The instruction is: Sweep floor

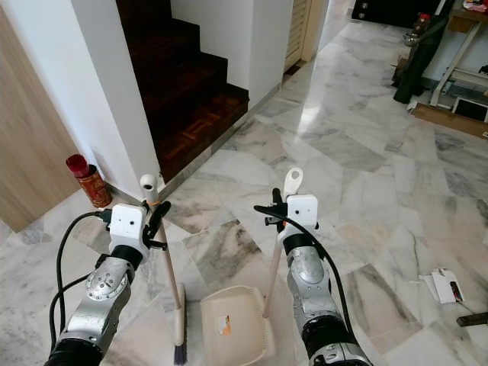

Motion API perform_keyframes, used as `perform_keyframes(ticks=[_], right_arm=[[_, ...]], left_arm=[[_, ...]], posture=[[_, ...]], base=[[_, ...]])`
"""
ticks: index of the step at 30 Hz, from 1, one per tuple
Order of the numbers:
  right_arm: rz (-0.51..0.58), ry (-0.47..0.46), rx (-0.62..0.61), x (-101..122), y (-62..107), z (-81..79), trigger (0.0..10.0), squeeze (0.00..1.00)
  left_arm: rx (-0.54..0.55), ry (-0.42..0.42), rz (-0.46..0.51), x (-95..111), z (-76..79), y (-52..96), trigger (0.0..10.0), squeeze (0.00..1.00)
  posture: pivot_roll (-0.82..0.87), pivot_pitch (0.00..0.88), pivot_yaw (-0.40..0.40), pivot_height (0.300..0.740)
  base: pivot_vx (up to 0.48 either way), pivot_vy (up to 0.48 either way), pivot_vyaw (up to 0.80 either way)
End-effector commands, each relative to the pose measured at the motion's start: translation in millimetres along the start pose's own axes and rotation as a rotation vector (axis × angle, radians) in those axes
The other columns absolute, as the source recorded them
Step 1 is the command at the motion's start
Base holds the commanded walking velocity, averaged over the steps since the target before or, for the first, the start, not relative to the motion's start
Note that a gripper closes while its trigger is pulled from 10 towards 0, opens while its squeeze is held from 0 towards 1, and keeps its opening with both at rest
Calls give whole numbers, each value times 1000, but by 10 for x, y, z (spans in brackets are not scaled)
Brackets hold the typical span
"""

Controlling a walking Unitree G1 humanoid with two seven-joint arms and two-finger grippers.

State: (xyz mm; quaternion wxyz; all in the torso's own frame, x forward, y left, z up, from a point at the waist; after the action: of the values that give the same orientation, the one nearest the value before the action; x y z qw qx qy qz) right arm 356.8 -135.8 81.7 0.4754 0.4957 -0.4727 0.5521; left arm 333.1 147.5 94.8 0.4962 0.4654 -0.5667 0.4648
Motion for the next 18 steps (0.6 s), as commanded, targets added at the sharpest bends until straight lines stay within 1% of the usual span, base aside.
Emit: perform_keyframes(ticks=[1,18], right_arm=[[48,-5,3,130,-44,-4,10000,0],[46,-9,24,127,-44,-33,10000,0]], left_arm=[[-2,-23,44,102,0,-12,10000,0],[0,-15,44,99,-2,-15,10000,0]], posture=[[120,0,-42,740],[121,0,-44,740]], base=[[341,0,0],[334,0,0]])
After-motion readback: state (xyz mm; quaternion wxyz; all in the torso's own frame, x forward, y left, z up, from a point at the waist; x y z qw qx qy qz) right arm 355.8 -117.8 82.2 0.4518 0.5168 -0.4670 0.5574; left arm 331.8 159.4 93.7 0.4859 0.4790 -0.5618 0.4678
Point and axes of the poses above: a point about 5 cm out from each wrist's last joint towards the gripper, its own y axis pointing back from the gripper into the wrist, its own x axis along the axis of the wrist's last joint, z = x × y, the point moved 3 cm from there along -y, pointing out of the wrist towards the gripper, and after that the axes turned 3 degrees about y, right-handed, at the moved point
